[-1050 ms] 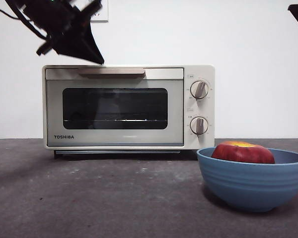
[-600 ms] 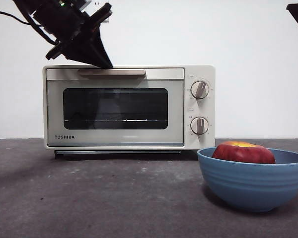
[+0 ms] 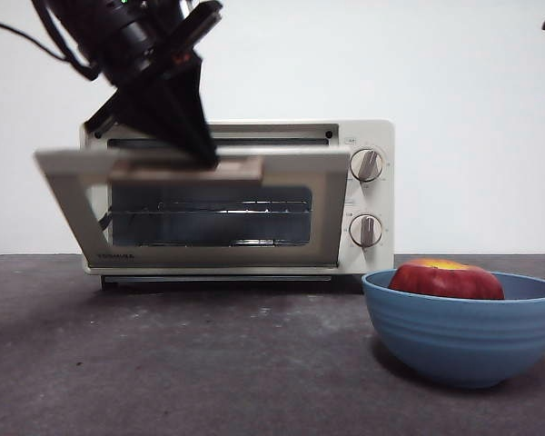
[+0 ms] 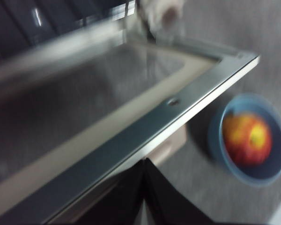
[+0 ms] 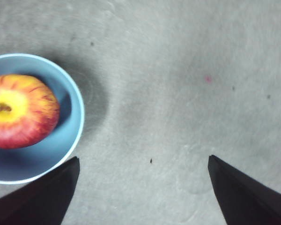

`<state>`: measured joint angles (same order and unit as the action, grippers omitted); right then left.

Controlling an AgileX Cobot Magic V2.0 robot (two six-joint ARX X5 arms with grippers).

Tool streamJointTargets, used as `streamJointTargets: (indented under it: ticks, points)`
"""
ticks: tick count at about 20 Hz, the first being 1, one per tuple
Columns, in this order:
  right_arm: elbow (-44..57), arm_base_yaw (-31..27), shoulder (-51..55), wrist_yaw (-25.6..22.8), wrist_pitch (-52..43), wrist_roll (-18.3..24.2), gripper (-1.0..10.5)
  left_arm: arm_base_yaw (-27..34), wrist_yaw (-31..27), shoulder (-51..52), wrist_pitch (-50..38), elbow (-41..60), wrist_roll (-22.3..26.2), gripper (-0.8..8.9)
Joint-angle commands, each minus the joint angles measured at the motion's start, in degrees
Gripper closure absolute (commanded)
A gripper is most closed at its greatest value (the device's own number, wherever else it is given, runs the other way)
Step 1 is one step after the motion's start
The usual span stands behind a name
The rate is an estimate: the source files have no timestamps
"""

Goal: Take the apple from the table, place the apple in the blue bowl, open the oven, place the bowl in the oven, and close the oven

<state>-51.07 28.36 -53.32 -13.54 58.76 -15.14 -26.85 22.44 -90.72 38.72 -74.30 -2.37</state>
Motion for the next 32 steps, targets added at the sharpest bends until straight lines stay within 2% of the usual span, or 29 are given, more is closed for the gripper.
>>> streamJointTargets:
  ticks: [1, 7, 14, 17, 20, 24, 28, 32]
  points:
    - [-0.3, -2.5, -0.4, 2.8, -0.1, 1.7, 5.1, -0.5, -1.9, -1.9, 2.4, -0.3, 2.0, 8.06]
    - [-0.3, -10.3, -1.4, 18.0, -1.6, 5.2, 5.1, -2.9, -1.8, -1.7, 9.8, -0.3, 3.8, 8.06]
    - [0.8, -13.4, -7.0, 25.6, -6.7, 6.8, 5.1, -5.3, -1.6, 3.0, 8.2, -0.3, 4.7, 8.06]
    - [5.0, -13.6, -9.2, 26.5, -11.7, 6.8, 5.2, -4.2, -1.6, 8.4, 5.6, -0.1, 3.9, 8.06]
    - [10.0, -13.7, -10.0, 28.7, -18.8, 6.3, 5.2, -2.3, -1.6, 15.9, 1.4, 2.5, 1.2, 8.06]
    - [12.5, -13.7, -10.7, 30.0, -23.2, 4.7, 5.3, 1.4, -1.7, 29.6, -5.6, 15.0, -3.5, 8.06]
    - [12.5, -13.6, -13.2, 30.0, -25.1, 4.6, 5.8, 4.4, -1.7, 41.8, -5.4, 25.4, -5.0, 8.06]
    - [12.5, -13.6, -18.3, 30.0, -26.9, 4.6, 6.4, 4.7, -1.7, 49.5, -3.4, 28.4, -6.1, 8.06]
